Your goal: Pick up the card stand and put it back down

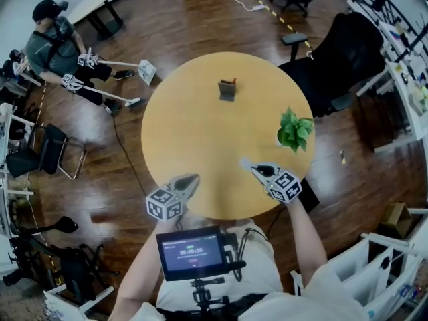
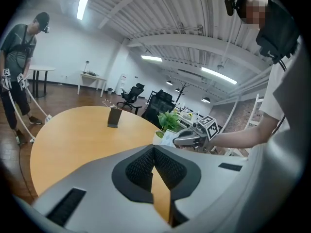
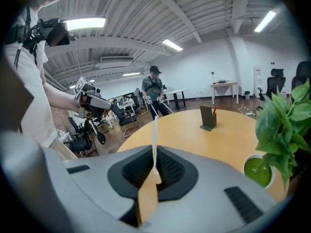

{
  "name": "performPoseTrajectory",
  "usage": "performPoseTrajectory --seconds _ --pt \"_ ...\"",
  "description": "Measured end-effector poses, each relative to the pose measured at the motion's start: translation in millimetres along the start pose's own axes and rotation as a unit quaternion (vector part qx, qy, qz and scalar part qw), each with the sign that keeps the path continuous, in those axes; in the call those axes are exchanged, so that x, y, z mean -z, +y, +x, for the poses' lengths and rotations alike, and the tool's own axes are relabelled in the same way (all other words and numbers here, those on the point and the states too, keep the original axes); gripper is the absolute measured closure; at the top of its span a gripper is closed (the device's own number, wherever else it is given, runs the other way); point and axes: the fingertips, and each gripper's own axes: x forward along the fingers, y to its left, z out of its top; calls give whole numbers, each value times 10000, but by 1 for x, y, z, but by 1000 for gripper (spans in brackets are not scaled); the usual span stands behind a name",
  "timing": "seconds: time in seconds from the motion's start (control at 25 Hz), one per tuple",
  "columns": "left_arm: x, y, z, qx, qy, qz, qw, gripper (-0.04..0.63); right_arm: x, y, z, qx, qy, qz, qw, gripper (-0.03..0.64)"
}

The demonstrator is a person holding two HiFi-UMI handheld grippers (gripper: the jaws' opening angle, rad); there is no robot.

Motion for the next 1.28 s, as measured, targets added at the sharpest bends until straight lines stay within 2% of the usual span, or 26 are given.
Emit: performPoseTrajectory --seconds 0.68,1.28 --pt "15 20 16 -158 176 4 9997 595 45 -22 23 49 373 88 9993 586" --pt "26 28 14 -250 192 -130 9994 595 47 -19 35 65 430 -36 9990 586"
